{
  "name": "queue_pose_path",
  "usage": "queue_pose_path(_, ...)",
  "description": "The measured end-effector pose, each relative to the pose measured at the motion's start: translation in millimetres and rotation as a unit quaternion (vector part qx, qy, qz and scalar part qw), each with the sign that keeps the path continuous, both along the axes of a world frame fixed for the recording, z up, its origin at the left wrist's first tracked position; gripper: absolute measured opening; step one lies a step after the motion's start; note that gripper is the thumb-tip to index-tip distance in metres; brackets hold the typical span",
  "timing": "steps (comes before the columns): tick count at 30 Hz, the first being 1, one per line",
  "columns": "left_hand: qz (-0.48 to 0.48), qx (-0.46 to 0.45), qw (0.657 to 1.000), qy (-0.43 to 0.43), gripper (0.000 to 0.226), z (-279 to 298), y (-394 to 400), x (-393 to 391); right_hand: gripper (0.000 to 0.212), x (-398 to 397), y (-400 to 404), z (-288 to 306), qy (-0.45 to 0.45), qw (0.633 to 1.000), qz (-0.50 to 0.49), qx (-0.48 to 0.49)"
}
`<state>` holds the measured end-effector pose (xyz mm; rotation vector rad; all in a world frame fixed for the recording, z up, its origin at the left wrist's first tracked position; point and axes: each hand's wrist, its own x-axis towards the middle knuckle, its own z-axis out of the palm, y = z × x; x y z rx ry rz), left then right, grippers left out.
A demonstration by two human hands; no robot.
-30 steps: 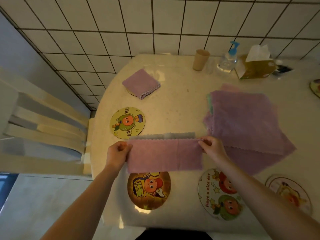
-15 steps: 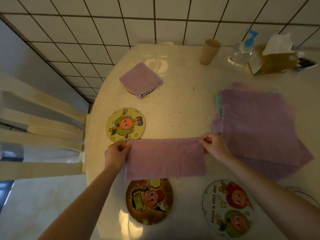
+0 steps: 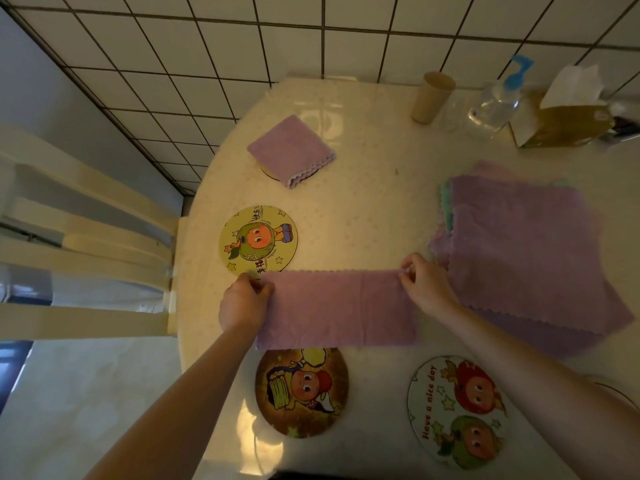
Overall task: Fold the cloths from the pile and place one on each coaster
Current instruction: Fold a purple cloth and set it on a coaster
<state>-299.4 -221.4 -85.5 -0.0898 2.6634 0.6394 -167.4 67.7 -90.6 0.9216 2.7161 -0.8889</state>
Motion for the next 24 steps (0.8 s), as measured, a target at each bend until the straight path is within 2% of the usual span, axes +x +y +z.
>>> queue_pose_path(5,0.038,0.037,0.998,-0.026,0.015,3.5,8.5,2.1,0.006,-4.5,-2.2,-3.8,-0.027,0.998,0.019,0.051)
queue_pose_path(11,0.009,0.086,0.996,0.015,0.02,-0.6,2.0,0.8,0.008,-1.2,-5.3,-10.1,-0.023,0.995,0.023,0.092)
queue_pose_path(16,0.014,0.109,0.994,0.018,0.019,2.0,6.0,-7.8,0.007,-7.6,-4.9,-7.8,-0.031,0.996,0.001,0.078)
queue_pose_path(18,0.009,0.071,0.996,0.044,0.022,3.1,5.3,-4.4,0.01,-5.8,-9.3,-1.6,-0.036,0.993,0.01,0.113)
queue_pose_path(19,-0.036,0.008,0.995,0.098,0.025,1.9,3.7,0.7,0.014,-3.2,-12.6,2.4,-0.035,0.986,0.024,0.159)
queue_pose_path(20,-0.106,-0.051,0.981,0.154,0.029,0.0,2.9,9.7,0.019,0.5,-17.8,7.6,-0.029,0.975,0.042,0.216)
queue_pose_path(21,-0.19,-0.072,0.958,0.203,0.033,-2.1,3.7,22.1,0.023,5.2,-24.7,12.2,-0.013,0.962,0.068,0.264)
queue_pose_path(22,-0.278,-0.051,0.932,0.227,0.037,-3.9,4.7,37.1,0.026,10.8,-33.5,16.5,0.015,0.951,0.103,0.29)
queue_pose_path(24,-0.435,0.005,0.876,0.208,0.047,-11.9,4.8,67.9,0.037,27.2,-53.5,14.5,0.086,0.933,0.204,0.285)
